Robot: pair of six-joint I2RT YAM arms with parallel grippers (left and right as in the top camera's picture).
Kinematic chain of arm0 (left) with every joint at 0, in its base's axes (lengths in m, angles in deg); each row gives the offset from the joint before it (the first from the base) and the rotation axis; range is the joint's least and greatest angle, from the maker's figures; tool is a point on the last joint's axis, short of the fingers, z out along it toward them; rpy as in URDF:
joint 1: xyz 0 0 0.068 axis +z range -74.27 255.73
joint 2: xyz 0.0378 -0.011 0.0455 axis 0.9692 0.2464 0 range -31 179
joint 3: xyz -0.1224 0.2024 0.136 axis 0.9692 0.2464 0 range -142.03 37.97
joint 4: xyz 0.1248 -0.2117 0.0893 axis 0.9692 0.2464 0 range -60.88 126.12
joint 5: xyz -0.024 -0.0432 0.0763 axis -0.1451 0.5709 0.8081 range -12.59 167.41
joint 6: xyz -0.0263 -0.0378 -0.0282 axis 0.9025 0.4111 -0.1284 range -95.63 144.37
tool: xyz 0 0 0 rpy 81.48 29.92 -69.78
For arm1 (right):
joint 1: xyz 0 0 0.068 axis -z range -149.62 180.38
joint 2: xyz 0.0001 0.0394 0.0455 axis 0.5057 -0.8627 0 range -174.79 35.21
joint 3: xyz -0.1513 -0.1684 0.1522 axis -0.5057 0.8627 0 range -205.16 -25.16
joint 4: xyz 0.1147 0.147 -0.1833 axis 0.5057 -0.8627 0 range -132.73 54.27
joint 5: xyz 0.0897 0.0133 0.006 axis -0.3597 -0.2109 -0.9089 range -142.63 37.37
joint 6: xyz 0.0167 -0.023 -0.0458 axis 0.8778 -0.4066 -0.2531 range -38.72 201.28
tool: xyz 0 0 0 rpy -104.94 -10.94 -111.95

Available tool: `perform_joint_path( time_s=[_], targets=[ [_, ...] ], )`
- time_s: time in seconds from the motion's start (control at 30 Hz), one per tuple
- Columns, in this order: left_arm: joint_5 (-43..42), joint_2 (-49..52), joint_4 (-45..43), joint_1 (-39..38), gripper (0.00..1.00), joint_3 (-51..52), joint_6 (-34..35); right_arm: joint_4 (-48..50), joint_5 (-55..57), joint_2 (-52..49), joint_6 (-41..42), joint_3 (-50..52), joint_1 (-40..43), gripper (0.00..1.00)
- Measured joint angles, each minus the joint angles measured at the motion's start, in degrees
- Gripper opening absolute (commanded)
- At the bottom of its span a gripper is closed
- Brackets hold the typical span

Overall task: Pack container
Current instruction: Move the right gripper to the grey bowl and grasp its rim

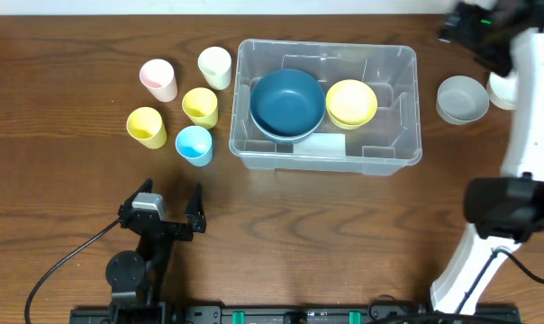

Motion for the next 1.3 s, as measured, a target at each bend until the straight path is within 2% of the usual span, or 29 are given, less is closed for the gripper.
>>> perform_joint_path(
  time_s=[0.23, 0.4, 0.57, 0.93, 1.2, 1.3],
  targets=[
    [0.0, 0.0, 0.0, 0.0, 0.98, 0.0, 0.0, 5.9, 2.4, -0.6, -1.1, 14.8, 10.8, 0.99],
    [0.0, 0.0, 0.0, 0.0, 0.98, 0.0, 0.0, 14.8, 1.2, -1.1, -2.1, 26.1, 11.5, 0.98],
    [0.0, 0.0, 0.0, 0.0, 0.98, 0.0, 0.0, 21.1, 0.5, -1.1, -2.5, 32.8, 11.3, 0.98],
    [0.0, 0.0, 0.0, 0.0, 0.98, 0.0, 0.0, 28.4, 0.2, -1.2, -2.7, 41.2, 11.3, 0.95],
    [0.0, 0.0, 0.0, 0.0, 0.98, 0.0, 0.0, 30.1, 0.2, -1.2, -2.8, 43.8, 11.3, 0.91],
    [0.0, 0.0, 0.0, 0.0, 0.98, 0.0, 0.0, 30.4, 0.3, -1.2, -3.0, 44.2, 11.3, 0.81]
  ],
)
